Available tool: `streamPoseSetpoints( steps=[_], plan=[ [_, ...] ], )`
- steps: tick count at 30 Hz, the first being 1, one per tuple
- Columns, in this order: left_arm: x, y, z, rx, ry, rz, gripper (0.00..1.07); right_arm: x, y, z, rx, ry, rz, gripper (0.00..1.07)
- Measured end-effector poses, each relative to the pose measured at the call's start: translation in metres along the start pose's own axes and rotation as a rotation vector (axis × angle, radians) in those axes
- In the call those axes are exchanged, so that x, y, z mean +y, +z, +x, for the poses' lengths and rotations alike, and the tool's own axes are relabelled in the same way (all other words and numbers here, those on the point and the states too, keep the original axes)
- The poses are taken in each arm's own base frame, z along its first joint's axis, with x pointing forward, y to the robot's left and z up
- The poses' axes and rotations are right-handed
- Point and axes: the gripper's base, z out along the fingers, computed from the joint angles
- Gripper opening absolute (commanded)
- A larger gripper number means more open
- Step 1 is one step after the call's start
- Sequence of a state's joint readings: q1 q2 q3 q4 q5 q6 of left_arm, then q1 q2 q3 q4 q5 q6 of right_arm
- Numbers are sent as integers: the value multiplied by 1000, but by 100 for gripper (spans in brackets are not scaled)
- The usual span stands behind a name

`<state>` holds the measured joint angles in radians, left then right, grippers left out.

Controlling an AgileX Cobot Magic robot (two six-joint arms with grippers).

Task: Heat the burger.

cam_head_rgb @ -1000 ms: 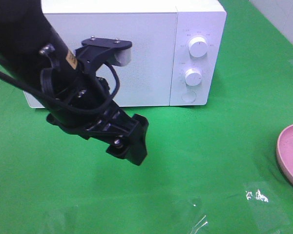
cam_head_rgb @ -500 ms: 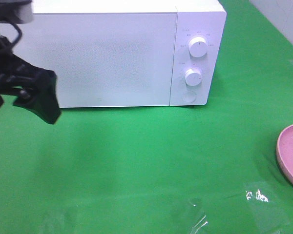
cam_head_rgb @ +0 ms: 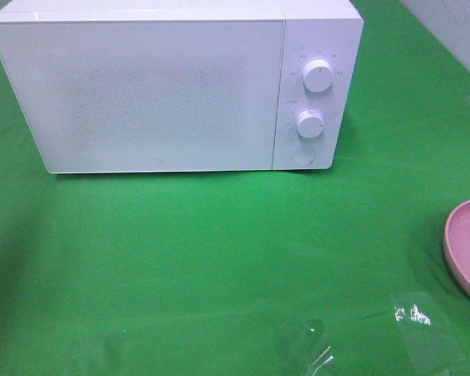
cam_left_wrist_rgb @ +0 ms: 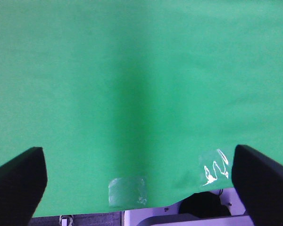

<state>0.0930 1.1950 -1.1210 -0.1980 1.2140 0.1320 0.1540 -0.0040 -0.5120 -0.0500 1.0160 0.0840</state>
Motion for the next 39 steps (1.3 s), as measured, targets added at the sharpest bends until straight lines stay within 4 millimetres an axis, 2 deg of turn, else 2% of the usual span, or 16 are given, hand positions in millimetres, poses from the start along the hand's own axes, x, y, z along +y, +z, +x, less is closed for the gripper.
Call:
streamPoseSetpoints(
  steps=[9,11,12,15,16,17,19,20,21,22,23,24,26,33,35,39],
  plan=[
    [-9,-46,26,-170,21,-8,101,0,0,0,0,0,0,76],
    [-10,-49,29,-180,23,-9,101,0,0,0,0,0,0,76],
    [-11,-50,40,-189,24,-9,101,0,0,0,0,0,0,76],
    [-11,-45,53,-178,22,-9,101,0,0,0,0,0,0,76],
    [-11,-39,68,-171,18,-9,101,0,0,0,0,0,0,76],
    [-11,-39,68,-171,18,-9,101,0,0,0,0,0,0,76],
    [-10,-28,90,-170,10,-11,101,0,0,0,0,0,0,76],
    [-10,-28,90,-170,10,-11,101,0,0,0,0,0,0,76],
    [-10,-22,105,-194,10,-14,101,0,0,0,0,0,0,76],
    [-10,-22,105,-194,10,-14,101,0,0,0,0,0,0,76],
    [-10,-20,119,-234,12,-18,101,0,0,0,0,0,0,76],
    [-10,-20,119,-234,12,-18,101,0,0,0,0,0,0,76],
    [-9,-13,136,-278,15,-28,101,0,0,0,0,0,0,76],
    [-10,-7,166,-389,26,-37,101,0,0,0,0,0,0,76],
    [-11,-11,181,-485,41,-45,101,0,0,0,0,0,0,76],
    [-11,-14,192,-536,56,-72,100,0,0,0,0,0,0,76]
  ],
)
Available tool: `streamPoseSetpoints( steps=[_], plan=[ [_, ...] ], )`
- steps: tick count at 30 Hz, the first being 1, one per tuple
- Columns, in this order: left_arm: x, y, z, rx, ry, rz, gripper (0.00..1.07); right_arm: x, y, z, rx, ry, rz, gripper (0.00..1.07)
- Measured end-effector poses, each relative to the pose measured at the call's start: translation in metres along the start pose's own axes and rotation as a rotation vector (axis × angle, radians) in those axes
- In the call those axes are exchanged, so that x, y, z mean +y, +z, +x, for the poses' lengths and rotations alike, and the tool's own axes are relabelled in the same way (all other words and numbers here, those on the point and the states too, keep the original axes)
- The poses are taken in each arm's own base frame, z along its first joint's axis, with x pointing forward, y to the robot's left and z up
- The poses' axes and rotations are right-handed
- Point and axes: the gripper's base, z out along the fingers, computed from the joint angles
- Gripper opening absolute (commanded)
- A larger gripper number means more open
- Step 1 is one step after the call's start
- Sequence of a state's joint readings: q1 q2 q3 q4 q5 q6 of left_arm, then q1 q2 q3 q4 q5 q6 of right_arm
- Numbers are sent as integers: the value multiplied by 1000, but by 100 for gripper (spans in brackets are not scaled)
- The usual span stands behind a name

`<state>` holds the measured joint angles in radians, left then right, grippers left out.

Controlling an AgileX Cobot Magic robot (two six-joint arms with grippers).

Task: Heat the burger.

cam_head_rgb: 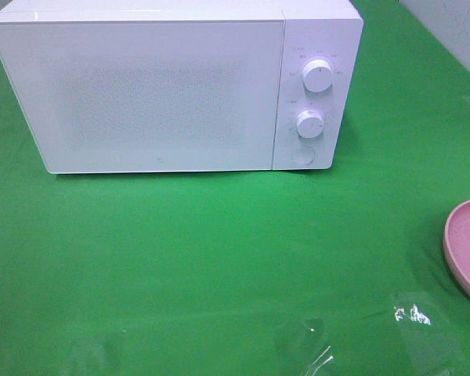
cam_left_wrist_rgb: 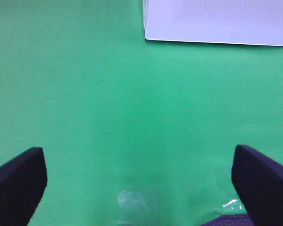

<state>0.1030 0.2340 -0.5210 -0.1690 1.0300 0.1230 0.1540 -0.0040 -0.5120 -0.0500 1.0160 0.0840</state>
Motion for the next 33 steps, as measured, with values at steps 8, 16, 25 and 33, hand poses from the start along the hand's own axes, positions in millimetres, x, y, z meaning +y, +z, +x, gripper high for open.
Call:
streamPoseSetpoints(
  steps=[8,16,25,33],
  plan=[
    [0,-18,14,-123,-11,-42,100,0,0,0,0,0,0,76],
    [-1,-30,24,-215,-4,-48,100,0,0,0,0,0,0,76],
    [-1,-30,24,-215,-4,-49,100,0,0,0,0,0,0,76],
    [-1,-30,24,-215,-4,-49,100,0,0,0,0,0,0,76]
  ],
)
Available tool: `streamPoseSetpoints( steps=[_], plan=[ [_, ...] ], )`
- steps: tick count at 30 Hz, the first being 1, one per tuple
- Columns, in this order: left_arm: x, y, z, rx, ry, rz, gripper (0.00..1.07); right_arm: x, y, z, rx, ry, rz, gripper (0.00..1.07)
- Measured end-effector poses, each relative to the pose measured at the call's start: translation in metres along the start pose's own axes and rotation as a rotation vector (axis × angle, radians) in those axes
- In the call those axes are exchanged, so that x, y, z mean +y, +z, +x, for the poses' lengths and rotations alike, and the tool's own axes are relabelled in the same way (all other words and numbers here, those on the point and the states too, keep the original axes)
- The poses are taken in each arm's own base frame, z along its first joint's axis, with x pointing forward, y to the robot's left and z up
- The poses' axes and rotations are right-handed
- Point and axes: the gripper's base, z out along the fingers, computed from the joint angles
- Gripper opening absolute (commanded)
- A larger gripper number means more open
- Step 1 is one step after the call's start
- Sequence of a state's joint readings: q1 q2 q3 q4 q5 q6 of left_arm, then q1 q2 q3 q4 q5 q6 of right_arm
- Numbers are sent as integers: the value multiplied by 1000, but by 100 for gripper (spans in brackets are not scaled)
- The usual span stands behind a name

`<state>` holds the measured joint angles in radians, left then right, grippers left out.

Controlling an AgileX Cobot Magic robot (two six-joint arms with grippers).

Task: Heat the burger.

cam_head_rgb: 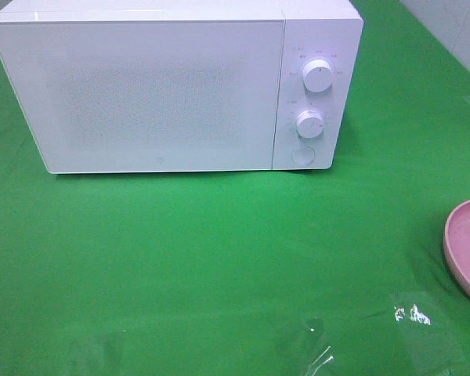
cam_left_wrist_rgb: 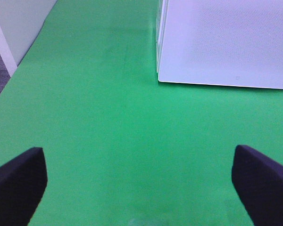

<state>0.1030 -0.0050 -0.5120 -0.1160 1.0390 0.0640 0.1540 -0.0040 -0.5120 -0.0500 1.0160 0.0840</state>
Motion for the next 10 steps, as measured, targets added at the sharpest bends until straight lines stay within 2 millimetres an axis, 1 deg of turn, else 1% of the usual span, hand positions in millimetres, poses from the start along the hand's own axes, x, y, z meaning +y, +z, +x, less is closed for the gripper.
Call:
streamPoseSetpoints(
  steps=[10],
  plan=[
    [0,0,0,0,0,0,100,0,0,0,0,0,0,76]
  ],
)
